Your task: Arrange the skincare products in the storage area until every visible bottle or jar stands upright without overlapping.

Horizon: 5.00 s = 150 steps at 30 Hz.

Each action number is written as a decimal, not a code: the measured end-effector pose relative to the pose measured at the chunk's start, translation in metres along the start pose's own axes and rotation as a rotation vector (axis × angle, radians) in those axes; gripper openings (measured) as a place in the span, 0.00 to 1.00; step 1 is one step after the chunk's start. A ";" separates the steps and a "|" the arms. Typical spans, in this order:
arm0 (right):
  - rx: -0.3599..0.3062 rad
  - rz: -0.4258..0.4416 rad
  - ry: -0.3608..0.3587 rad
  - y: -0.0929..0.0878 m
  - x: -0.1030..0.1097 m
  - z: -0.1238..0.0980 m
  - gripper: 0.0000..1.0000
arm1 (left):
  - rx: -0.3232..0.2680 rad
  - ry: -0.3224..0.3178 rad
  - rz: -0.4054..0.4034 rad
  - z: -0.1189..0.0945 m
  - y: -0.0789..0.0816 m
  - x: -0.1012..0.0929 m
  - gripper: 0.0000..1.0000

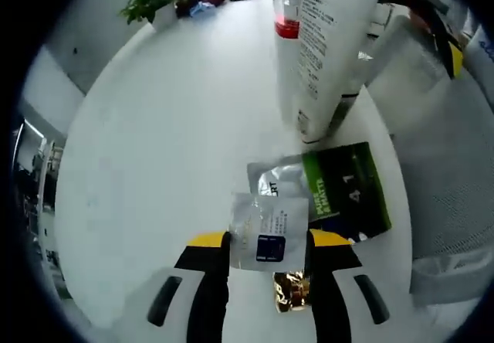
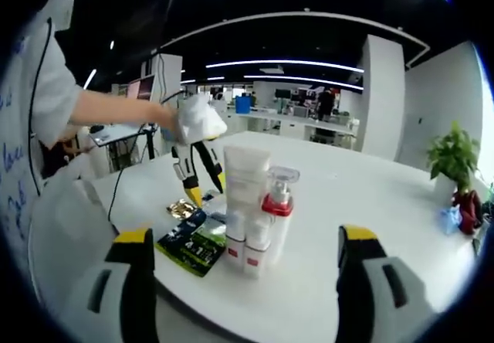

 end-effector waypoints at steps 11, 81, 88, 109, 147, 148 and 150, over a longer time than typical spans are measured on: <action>-0.004 -0.008 0.020 0.000 0.003 0.000 0.98 | 0.011 0.016 -0.042 -0.006 -0.011 -0.024 0.36; 0.004 -0.037 0.055 -0.003 0.008 0.001 0.99 | 0.011 0.039 -0.243 0.006 -0.042 -0.115 0.37; 0.005 -0.036 0.054 -0.003 0.008 0.001 0.99 | 0.011 0.036 -0.238 0.009 -0.041 -0.116 0.37; 0.019 -0.038 0.058 -0.004 0.010 0.002 0.99 | 0.016 0.044 -0.223 0.010 -0.039 -0.116 0.39; 0.063 -0.044 0.112 -0.008 0.017 0.001 0.99 | -0.200 0.573 -0.480 -0.094 -0.015 -0.112 0.65; 0.065 -0.043 0.115 -0.008 0.017 0.001 0.99 | -0.216 0.597 -0.501 -0.098 -0.015 -0.113 0.66; 0.070 -0.035 0.118 -0.008 0.016 0.001 0.99 | -0.243 0.639 -0.519 -0.104 -0.014 -0.114 0.69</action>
Point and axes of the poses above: the point that each gripper's makers call its tool centre point, and the gripper's own axes: z roughly forward along the fingers, x roughly to its left, y roughly out of its top, the point moved 2 cm from there along -z, roughly backward along the fingers, and after that the axes turned 14 degrees about z, right-handed, at the moved point
